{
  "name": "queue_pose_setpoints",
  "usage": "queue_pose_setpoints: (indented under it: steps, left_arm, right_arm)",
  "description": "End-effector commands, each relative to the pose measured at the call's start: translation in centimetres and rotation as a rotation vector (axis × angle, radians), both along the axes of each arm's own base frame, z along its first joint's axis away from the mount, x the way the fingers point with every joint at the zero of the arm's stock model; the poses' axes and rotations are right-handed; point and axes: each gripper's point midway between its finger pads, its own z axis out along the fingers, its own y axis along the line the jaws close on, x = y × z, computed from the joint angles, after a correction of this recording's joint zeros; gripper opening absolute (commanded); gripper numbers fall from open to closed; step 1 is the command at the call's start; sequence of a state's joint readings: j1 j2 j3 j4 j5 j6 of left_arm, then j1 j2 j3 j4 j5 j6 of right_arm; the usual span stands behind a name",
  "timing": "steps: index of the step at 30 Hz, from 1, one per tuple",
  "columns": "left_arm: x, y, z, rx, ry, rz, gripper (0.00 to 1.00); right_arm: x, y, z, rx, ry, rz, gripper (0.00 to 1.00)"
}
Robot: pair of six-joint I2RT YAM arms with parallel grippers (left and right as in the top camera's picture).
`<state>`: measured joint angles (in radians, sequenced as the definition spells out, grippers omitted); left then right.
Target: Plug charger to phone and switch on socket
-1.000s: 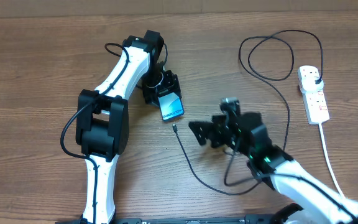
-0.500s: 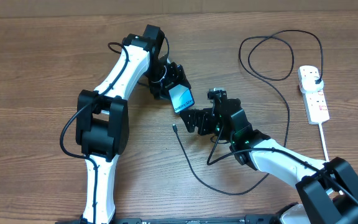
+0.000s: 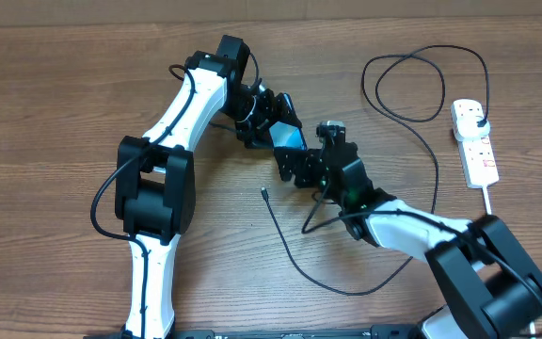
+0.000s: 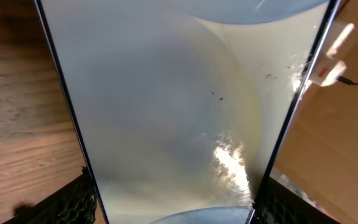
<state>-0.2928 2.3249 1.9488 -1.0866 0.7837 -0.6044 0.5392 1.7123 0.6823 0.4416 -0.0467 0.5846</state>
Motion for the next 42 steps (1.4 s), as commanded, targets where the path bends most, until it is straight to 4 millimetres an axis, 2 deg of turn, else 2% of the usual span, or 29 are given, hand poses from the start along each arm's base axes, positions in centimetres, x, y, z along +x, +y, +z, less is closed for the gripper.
queue_pose_setpoints:
  steps: [1,5,8,9,10,11,13,14,15,16,17,21,26,30,33,37,40,42]
  left_arm:
    - [0.1,-1.5,2.0,-0.101,0.009,-0.009,0.04]
    - [0.0,-1.8,2.1,-0.105,0.024,0.003,0.04]
    - [0.2,-1.9,2.1,-0.106,0.025,0.014,0.04]
    - [0.3,-1.9,2.1,-0.107,0.022,0.015,0.04]
    - [0.4,-1.9,2.1,-0.106,0.023,0.018,0.04]
    - [0.4,-1.9,2.1,-0.107,0.027,0.025,0.04]
    - [0.7,-2.0,2.2,-0.109,0.027,0.036,0.04]
    - [0.8,-2.0,2.2,-0.11,0.03,0.045,0.08]
    - [1.0,-2.1,2.2,-0.112,0.029,0.054,0.36]
    - [1.2,-2.1,2.3,-0.113,0.029,0.062,0.78]
    - [1.4,-2.1,2.3,-0.114,0.022,0.066,1.0]
    - [2.4,-0.8,3.5,-0.131,-0.029,0.079,1.0]
    - [4.0,2.8,8.0,-0.028,-0.311,0.039,1.0]
    - [2.9,7.2,11.7,0.216,-0.51,-0.021,1.0]
    - [1.4,8.8,13.6,0.293,-0.607,-0.076,1.0]
    - [-0.8,8.8,13.9,0.252,-0.693,-0.095,0.99]
    - [-3.3,7.3,12.4,0.132,-0.735,-0.102,1.0]
    - [-4.6,7.2,10.7,0.105,-0.739,-0.05,1.0]
  right_arm:
    - [2.0,0.6,1.1,0.016,-0.033,-0.047,0.84]
    - [3.1,0.6,0.9,0.019,-0.025,-0.085,0.82]
    - [3.4,0.1,0.7,0.0,-0.026,-0.115,0.73]
    - [3.5,0.0,0.7,-0.002,-0.029,-0.12,0.65]
    - [3.5,0.1,0.8,-0.001,-0.03,-0.12,0.52]
    - [3.5,0.1,0.8,0.0,-0.03,-0.12,0.33]
    - [3.6,0.1,0.9,0.02,-0.021,-0.132,0.12]
    - [3.6,0.1,1.0,0.039,-0.012,-0.144,0.04]
    - [3.6,0.1,1.3,0.059,-0.005,-0.155,0.04]
    - [3.6,0.2,1.7,0.073,-0.007,-0.156,0.04]
    - [3.5,0.3,2.3,0.082,-0.016,-0.151,0.04]
    - [3.4,-0.8,4.4,0.063,-0.04,-0.183,0.04]
    - [3.6,-3.8,6.3,0.025,-0.025,-0.259,0.04]
    - [3.2,-5.4,8.2,0.067,-0.002,-0.263,0.04]
    - [2.5,-5.6,10.6,0.17,0.016,-0.201,0.04]
    - [1.3,-4.9,13.2,0.291,0.029,-0.052,0.04]
    - [0.4,-3.9,13.4,0.339,0.068,0.021,0.04]
    - [0.0,-3.4,13.4,0.373,0.098,0.04,0.04]
